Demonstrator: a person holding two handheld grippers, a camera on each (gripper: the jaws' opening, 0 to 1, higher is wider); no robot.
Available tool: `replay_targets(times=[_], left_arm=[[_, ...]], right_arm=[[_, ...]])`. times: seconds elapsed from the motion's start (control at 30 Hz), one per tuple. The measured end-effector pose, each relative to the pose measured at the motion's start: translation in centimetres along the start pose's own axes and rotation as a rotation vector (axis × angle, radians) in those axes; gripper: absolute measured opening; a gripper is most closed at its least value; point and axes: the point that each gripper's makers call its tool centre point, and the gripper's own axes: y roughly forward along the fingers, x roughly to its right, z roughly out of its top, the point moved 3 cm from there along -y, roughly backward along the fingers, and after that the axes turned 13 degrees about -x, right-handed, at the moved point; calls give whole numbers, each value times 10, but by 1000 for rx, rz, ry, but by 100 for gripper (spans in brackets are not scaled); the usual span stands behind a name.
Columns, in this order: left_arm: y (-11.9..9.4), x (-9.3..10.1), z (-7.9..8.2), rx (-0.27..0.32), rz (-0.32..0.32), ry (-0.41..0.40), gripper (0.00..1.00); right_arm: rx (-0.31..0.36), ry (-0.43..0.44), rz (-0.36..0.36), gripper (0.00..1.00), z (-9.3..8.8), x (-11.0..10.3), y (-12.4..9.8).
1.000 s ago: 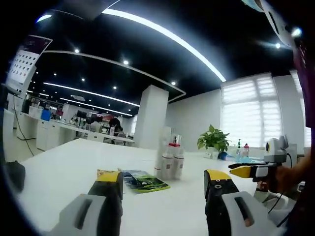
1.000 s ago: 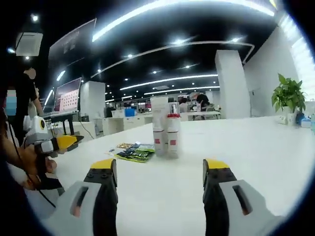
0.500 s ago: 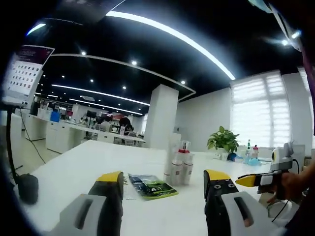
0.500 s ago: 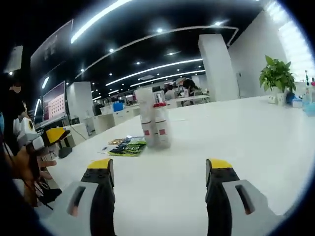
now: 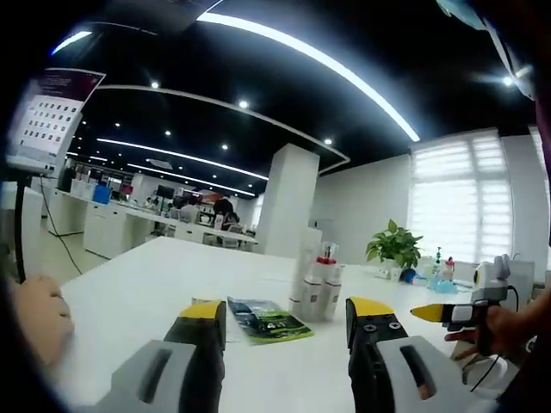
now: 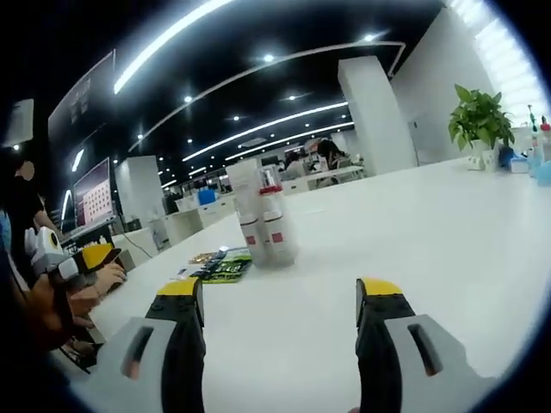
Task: Arrange the skincare products in the storage area until every visible bottle or jar stands upright without overlapping.
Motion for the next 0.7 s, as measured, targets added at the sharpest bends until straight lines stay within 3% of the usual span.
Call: replay_targets(times=[0.3, 0.43, 0.53, 0.6, 0.7], left_arm=[[0, 3, -6, -53, -91, -53, 58], [0, 0, -2, -32, -66, -57, 58], [-1, -2, -1, -29, -58, -69, 59], [-3, -2, -1, -27, -59, -57, 61], [-5, -1, -5, -51, -70, -27, 65]], right_arm=[[-24, 15, 37, 72, -11, -3, -1], [-3, 20, 37, 73, -9, -1, -5], [-13, 79, 86, 75, -12, -5, -7], [-54, 18, 155, 76, -19, -14, -9], [-58, -44, 165, 75, -20, -19, -12]])
